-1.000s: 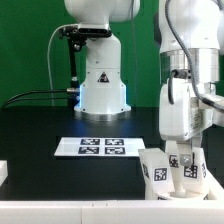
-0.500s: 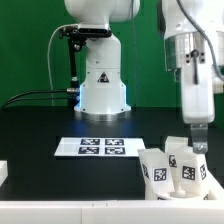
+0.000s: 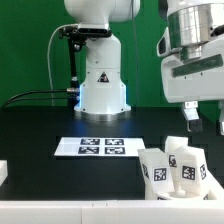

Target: Assemble stool

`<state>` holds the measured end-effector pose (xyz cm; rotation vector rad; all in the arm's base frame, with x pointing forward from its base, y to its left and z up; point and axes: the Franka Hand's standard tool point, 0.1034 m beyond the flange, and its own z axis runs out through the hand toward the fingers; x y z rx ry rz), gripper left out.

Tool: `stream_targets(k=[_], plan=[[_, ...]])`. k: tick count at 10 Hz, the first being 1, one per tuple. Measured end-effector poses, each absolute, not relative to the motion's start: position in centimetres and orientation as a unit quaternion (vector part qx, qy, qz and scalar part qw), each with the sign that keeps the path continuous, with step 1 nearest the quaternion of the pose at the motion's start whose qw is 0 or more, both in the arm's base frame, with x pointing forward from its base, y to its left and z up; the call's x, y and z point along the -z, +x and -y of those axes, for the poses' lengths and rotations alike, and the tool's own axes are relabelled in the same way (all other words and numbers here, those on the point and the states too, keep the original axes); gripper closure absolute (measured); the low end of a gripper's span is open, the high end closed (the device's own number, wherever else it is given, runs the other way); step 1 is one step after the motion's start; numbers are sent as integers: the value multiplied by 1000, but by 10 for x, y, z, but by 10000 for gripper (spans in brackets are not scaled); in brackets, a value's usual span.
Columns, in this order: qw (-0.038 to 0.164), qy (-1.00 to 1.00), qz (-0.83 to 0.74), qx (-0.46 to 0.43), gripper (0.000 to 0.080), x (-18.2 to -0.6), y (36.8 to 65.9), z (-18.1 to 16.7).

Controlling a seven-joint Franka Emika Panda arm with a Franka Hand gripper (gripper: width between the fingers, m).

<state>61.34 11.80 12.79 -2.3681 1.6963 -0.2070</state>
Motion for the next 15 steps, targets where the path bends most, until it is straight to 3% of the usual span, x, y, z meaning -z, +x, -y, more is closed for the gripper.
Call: stream_targets(k=[4, 9, 12, 15], plan=[[75, -940, -320, 91, 151, -127, 626, -108], [47, -976, -174, 121, 151, -126, 624, -107], [-6, -991, 70, 116, 151, -118, 623, -102], [-25, -973, 196, 119, 151, -111, 623, -112]])
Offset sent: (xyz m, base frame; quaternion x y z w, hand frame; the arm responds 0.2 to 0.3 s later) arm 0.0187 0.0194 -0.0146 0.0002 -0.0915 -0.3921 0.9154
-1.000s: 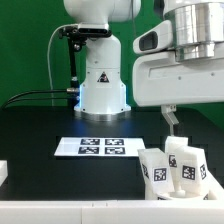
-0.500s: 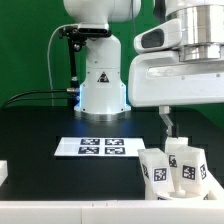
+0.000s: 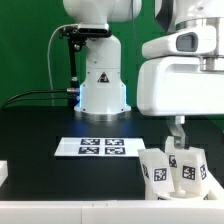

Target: Assemble stool

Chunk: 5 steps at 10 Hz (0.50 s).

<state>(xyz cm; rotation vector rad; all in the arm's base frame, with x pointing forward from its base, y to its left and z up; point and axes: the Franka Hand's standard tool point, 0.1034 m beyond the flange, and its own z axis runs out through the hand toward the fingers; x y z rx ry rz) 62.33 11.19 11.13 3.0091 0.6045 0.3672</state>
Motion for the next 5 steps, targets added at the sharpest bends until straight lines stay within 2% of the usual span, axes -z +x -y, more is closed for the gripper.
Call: stream_targets(k=[2, 3, 5], plan=[[39, 964, -238, -114, 151, -111, 624, -104], [36, 967, -227, -110, 151, -110, 623, -104], [15, 977, -210, -39, 151, -107, 607, -104]])
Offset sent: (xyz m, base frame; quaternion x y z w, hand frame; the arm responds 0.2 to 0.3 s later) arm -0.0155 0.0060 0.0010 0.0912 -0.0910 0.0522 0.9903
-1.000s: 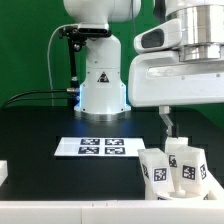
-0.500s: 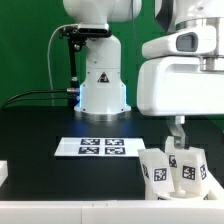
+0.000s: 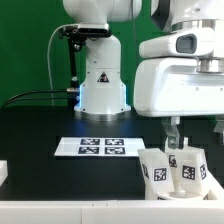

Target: Assemble stool

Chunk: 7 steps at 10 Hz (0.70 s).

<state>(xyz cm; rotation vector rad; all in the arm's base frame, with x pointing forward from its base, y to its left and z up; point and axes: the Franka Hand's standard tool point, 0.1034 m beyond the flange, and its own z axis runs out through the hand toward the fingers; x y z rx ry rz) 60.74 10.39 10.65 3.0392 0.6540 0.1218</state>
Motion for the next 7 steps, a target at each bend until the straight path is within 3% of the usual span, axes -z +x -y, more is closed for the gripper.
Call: stream_targets(k=[1, 5, 7], plan=[[4, 978, -209, 7, 151, -107, 602, -103], [5, 979, -205, 7, 151, -105, 607, -99], [19, 962, -270, 16, 151, -99, 604, -105]])
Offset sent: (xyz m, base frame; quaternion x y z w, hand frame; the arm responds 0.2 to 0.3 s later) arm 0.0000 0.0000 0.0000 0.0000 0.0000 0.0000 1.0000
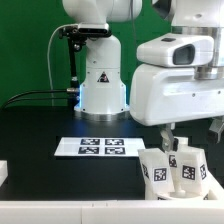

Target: Assemble stool

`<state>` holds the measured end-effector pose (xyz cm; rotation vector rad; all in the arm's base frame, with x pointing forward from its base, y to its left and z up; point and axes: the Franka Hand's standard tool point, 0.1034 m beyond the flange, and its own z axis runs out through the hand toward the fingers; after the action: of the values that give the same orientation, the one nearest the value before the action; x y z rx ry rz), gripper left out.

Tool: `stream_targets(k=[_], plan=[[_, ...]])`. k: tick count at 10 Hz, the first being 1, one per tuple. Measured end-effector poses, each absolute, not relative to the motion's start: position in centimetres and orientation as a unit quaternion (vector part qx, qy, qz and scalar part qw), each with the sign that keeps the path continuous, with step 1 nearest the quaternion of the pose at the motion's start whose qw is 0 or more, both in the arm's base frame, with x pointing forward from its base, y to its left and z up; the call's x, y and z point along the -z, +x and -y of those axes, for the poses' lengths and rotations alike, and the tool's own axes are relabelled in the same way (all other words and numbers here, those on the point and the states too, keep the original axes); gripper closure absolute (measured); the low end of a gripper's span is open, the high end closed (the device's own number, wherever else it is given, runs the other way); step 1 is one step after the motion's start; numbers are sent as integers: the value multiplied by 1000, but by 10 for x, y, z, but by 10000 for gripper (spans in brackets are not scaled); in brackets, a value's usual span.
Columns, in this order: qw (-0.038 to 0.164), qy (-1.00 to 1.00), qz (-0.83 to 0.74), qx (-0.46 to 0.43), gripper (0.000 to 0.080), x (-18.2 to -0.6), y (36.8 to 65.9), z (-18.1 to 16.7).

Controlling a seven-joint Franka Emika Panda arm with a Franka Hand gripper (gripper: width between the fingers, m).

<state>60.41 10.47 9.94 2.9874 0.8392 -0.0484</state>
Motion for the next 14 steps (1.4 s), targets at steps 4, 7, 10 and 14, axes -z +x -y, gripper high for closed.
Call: stream_targets(k=[4, 7, 10, 14], plan=[[23, 955, -296, 5, 151, -93, 598, -119], [23, 956, -293, 5, 151, -92, 599, -117], [29, 957, -288, 8, 151, -73, 598, -108], [29, 964, -264, 7, 466, -74, 598, -107]])
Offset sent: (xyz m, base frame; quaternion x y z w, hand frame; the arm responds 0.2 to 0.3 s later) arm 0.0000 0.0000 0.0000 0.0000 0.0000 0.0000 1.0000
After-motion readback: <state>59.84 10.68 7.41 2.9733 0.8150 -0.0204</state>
